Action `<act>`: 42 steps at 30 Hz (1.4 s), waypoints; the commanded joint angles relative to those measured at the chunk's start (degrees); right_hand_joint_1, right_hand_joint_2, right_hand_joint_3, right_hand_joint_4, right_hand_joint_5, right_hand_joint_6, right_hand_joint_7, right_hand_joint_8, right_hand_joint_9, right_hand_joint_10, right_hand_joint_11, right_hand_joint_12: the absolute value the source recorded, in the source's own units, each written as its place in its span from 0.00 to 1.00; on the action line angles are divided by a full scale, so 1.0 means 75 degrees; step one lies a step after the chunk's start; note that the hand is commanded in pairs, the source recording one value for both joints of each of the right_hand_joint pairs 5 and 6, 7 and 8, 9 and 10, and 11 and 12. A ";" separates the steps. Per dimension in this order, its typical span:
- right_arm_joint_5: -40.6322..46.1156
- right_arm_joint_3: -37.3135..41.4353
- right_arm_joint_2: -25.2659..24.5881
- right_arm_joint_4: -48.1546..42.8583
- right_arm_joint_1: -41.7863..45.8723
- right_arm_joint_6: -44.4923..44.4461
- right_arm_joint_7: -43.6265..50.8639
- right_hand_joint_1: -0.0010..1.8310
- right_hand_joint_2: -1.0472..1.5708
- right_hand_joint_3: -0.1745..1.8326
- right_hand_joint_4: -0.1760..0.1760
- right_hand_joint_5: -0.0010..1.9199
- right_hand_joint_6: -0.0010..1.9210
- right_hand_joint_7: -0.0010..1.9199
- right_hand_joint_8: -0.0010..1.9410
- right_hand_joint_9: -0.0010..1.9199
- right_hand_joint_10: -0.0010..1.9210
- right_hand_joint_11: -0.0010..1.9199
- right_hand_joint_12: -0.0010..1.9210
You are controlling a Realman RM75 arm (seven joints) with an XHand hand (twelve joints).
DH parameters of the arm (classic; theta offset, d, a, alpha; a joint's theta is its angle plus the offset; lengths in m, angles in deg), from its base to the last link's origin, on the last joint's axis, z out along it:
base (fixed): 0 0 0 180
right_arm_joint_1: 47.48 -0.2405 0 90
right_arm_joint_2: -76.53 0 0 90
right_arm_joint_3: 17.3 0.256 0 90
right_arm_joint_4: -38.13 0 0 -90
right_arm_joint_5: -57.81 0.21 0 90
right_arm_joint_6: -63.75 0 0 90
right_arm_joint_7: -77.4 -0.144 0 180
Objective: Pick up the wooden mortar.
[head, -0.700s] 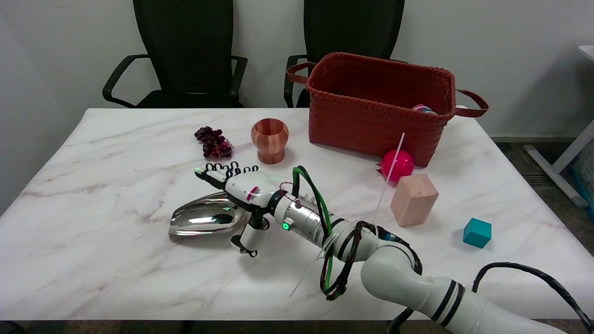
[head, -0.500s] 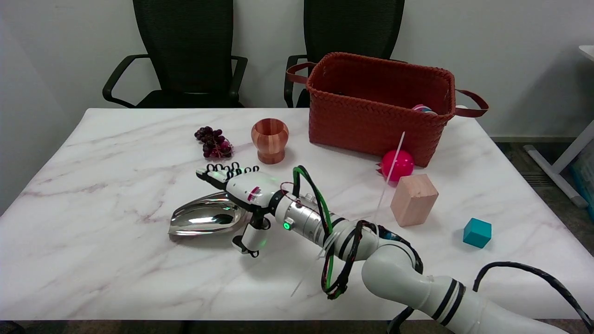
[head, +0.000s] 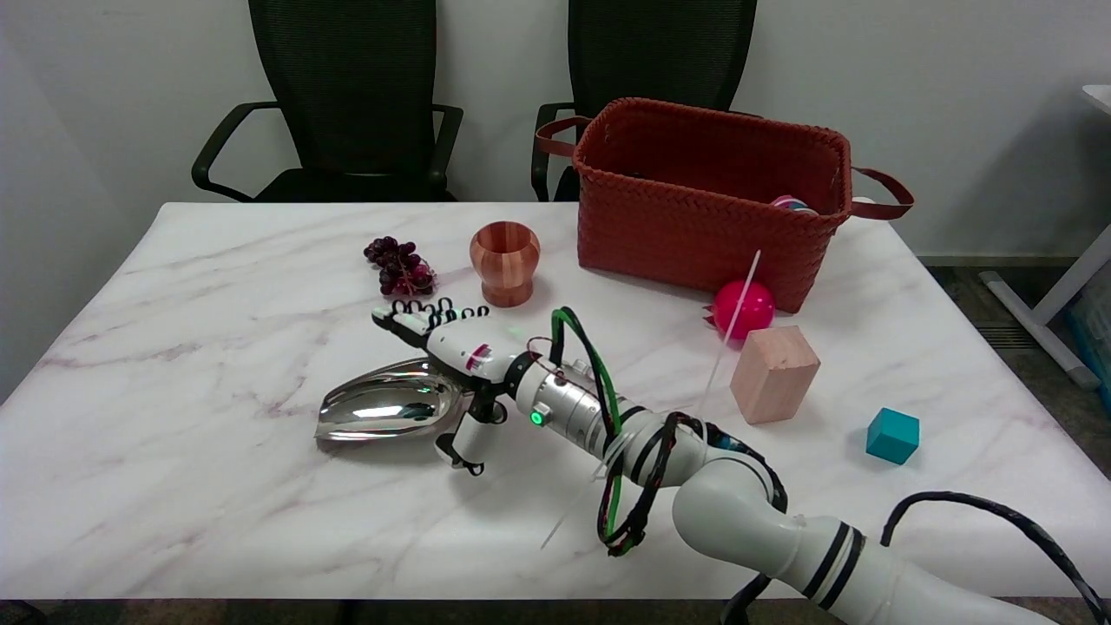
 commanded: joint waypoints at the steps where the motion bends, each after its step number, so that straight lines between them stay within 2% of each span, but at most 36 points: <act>1: 0.0896 0.0072 -0.0094 0.0452 -0.0050 -0.1950 -0.0680 0.73 0.46 0.74 0.50 0.03 0.03 0.07 0.06 0.12 0.12 0.09 0.09; 14: 0.3090 0.0132 0.0010 0.0056 0.0033 -0.2894 -0.0701 0.72 0.47 0.74 0.50 0.03 0.03 0.08 0.08 0.12 0.12 0.10 0.10; 24: 0.3317 0.0132 -0.0131 0.0320 -0.0171 -0.3346 -0.0895 0.70 0.48 0.72 0.50 0.04 0.04 0.07 0.07 0.14 0.13 0.11 0.11; 29: 0.3960 0.0132 -0.0170 0.0650 -0.0292 -0.3599 -0.1655 0.69 0.48 0.72 0.50 0.04 0.04 0.09 0.09 0.14 0.14 0.11 0.11; 37: 0.3917 0.0120 -0.0130 0.1416 -0.0736 -0.3744 -0.2885 0.67 0.49 0.67 0.50 0.04 0.04 0.10 0.10 0.15 0.15 0.11 0.11; 42: 0.3897 0.0054 -0.0162 0.1953 -0.1070 -0.3760 -0.3646 0.65 0.49 0.65 0.50 0.04 0.04 0.11 0.11 0.17 0.17 0.14 0.14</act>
